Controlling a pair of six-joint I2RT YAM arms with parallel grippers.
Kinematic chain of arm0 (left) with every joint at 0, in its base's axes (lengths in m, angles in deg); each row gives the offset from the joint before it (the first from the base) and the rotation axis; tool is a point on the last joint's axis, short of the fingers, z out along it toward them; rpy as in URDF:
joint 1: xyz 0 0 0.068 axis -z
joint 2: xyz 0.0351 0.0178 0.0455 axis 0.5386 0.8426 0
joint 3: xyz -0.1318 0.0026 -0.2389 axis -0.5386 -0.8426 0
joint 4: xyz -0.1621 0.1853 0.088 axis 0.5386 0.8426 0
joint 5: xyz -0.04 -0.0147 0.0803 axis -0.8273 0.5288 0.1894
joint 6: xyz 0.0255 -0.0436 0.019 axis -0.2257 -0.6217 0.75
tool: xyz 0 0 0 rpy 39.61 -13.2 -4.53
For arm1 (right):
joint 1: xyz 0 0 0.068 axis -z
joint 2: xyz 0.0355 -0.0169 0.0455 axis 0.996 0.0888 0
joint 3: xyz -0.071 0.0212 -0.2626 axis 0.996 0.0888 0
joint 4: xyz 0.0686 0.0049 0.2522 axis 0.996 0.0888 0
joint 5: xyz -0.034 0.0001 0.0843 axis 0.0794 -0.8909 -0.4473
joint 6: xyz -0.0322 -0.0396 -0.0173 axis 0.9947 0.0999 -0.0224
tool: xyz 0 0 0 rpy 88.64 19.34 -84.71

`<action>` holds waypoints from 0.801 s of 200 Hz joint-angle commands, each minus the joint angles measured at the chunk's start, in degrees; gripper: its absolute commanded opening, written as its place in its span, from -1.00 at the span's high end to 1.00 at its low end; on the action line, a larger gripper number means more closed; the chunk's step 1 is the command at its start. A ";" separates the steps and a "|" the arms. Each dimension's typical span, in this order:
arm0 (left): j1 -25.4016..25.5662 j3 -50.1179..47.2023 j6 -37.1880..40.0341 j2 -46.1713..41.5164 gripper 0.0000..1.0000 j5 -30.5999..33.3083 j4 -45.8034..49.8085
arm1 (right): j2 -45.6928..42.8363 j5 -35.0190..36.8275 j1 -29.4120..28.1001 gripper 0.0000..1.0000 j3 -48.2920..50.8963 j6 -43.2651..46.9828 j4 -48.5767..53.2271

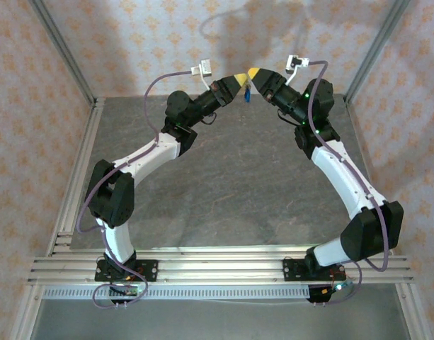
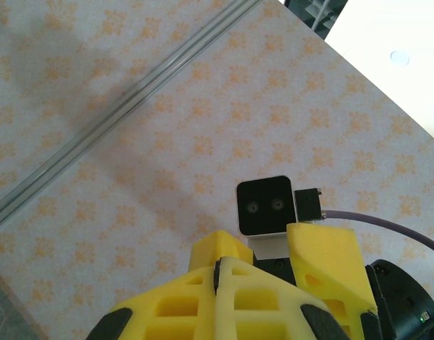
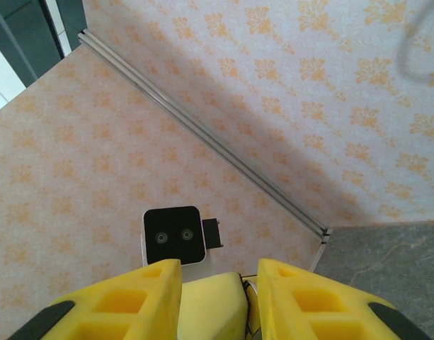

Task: Put the keys on the keyring

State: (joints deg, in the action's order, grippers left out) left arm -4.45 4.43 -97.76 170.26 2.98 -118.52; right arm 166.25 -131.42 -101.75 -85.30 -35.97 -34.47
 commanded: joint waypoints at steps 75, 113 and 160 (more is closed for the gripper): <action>0.38 2.26 1.78 -2.02 1.00 -1.10 -2.17 | -3.22 0.95 -0.55 0.33 3.06 2.66 1.15; 0.38 2.53 1.60 -1.85 1.00 -1.17 -2.32 | -2.83 0.33 -0.56 0.41 2.75 2.24 0.84; 0.42 2.62 1.34 -1.58 1.00 -1.44 -2.70 | -1.71 -0.61 -0.63 0.70 1.25 1.61 0.16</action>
State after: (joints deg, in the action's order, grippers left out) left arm -4.45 4.43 -96.91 170.26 2.74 -118.30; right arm 164.87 -130.59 -102.12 -82.24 -34.54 -32.68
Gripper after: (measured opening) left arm 0.044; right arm 0.182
